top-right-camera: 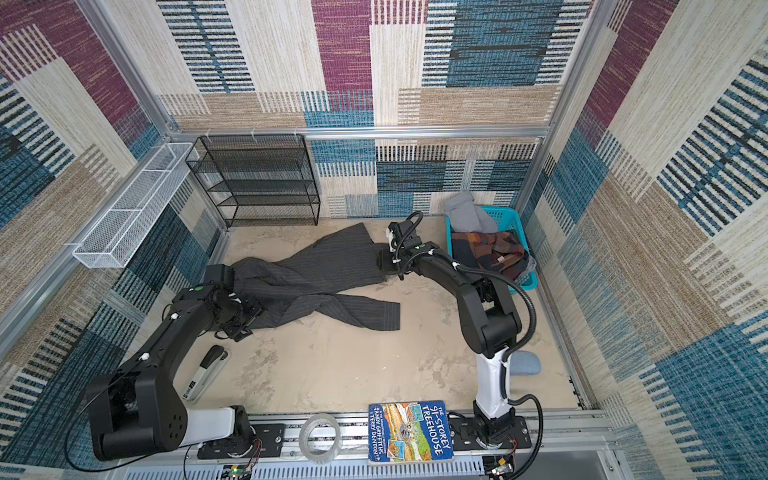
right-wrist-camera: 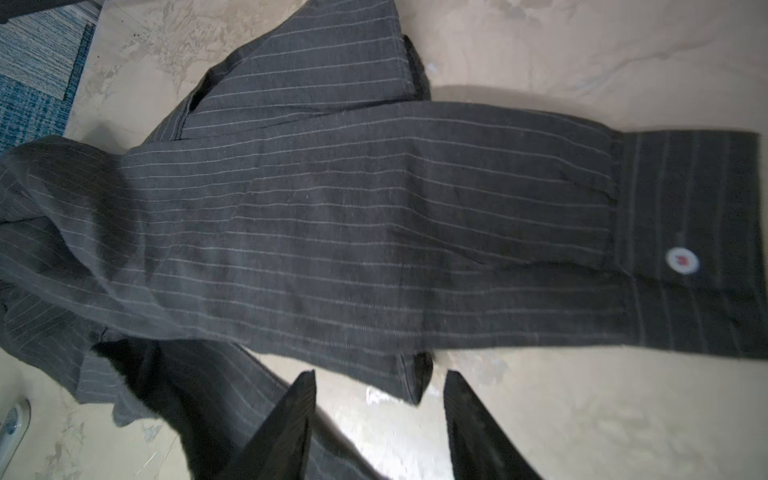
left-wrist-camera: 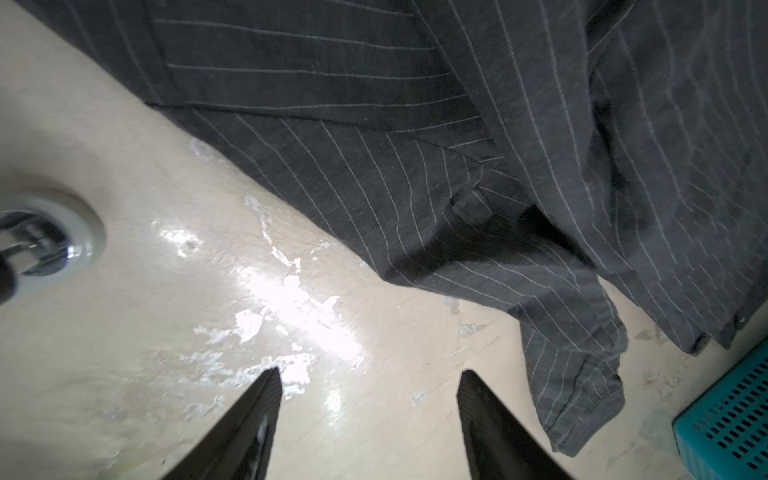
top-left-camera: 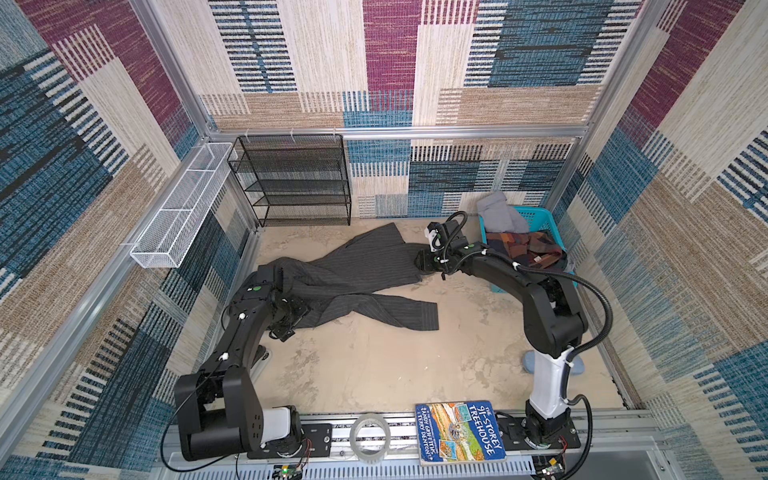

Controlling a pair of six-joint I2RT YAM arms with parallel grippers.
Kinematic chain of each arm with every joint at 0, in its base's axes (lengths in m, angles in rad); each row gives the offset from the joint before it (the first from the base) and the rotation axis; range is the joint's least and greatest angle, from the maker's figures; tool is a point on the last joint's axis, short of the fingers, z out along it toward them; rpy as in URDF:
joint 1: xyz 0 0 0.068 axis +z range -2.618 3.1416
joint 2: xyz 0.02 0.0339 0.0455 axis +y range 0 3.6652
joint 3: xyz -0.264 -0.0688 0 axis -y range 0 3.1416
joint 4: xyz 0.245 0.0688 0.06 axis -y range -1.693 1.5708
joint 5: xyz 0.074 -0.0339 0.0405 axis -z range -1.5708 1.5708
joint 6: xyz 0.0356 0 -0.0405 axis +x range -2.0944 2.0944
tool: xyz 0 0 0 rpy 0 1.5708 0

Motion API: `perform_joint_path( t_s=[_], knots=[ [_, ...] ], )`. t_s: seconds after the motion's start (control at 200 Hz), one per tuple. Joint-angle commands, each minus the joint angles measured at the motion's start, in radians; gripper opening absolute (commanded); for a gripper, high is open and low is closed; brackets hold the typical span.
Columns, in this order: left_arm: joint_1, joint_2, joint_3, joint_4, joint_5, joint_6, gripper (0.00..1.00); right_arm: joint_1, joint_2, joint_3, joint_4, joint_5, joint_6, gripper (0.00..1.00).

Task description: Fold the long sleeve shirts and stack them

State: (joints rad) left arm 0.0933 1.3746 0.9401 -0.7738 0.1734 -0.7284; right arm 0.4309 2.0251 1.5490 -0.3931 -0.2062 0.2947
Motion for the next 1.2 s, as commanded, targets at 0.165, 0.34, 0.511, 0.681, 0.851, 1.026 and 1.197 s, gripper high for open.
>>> perform_joint_path(
  t_s=[0.165, 0.34, 0.511, 0.681, 0.851, 1.026, 1.197],
  knots=[
    [-0.089, 0.142, 0.013, 0.153, 0.008, -0.092, 0.72, 0.008, 0.153, 0.158, -0.039, -0.041, -0.028, 0.52],
    [-0.132, 0.172, -0.038, 0.224, 0.052, -0.147, 0.72, 0.017, 0.147, 0.132, -0.049, -0.021, -0.027, 0.52],
    [-0.171, 0.137, -0.108, 0.287, 0.066, -0.211, 0.74, 0.017, 0.082, 0.056, -0.025, -0.008, -0.021, 0.53],
    [-0.173, 0.103, -0.167, 0.357, 0.009, -0.281, 0.75, 0.017, 0.052, 0.021, -0.015, -0.023, -0.017, 0.52],
    [-0.176, 0.025, -0.202, 0.364, -0.098, -0.344, 0.75, 0.017, 0.040, 0.019, -0.019, -0.028, -0.027, 0.51],
    [-0.175, -0.040, -0.249, 0.389, -0.165, -0.411, 0.74, 0.017, 0.044, 0.026, -0.016, -0.031, -0.028, 0.50],
    [-0.176, 0.035, -0.265, 0.476, -0.137, -0.466, 0.61, 0.017, 0.047, 0.047, -0.027, 0.010, -0.028, 0.49]
  ],
)
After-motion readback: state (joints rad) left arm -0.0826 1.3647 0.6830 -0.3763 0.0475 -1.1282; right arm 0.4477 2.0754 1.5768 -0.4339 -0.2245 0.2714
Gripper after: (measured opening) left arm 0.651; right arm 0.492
